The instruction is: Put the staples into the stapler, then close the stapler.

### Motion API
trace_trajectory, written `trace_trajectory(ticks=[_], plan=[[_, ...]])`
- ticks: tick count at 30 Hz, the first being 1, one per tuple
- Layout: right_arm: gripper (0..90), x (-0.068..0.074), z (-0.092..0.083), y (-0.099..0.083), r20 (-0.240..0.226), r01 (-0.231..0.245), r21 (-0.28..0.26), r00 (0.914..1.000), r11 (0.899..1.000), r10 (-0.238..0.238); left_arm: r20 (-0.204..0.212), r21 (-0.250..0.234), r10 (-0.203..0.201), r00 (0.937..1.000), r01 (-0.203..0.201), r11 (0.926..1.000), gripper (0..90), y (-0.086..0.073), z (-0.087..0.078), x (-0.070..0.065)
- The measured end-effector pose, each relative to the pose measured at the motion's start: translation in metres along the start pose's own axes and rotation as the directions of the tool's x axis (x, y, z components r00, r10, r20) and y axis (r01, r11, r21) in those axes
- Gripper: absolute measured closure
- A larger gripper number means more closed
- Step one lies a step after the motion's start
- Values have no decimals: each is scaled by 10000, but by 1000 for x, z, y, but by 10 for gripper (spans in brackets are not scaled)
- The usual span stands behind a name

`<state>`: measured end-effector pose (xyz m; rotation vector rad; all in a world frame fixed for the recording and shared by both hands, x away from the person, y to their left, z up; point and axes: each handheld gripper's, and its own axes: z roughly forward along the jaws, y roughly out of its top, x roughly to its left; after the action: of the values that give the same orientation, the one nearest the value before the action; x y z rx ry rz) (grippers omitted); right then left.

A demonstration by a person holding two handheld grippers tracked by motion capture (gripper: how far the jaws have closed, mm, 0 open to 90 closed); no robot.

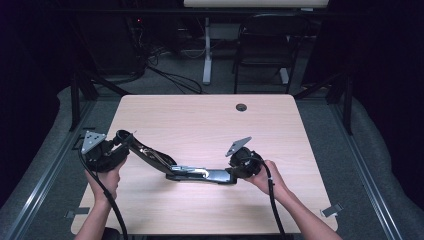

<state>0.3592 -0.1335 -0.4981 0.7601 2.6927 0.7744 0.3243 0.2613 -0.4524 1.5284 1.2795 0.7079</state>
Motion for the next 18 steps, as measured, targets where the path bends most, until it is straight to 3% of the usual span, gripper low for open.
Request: trace_trajectory(ticks=[18], plan=[[774, 0, -10, 13, 140, -138, -887, 9998, 9960, 151, 91, -97, 409, 9991, -408, 9991, 635, 8, 2, -16]])
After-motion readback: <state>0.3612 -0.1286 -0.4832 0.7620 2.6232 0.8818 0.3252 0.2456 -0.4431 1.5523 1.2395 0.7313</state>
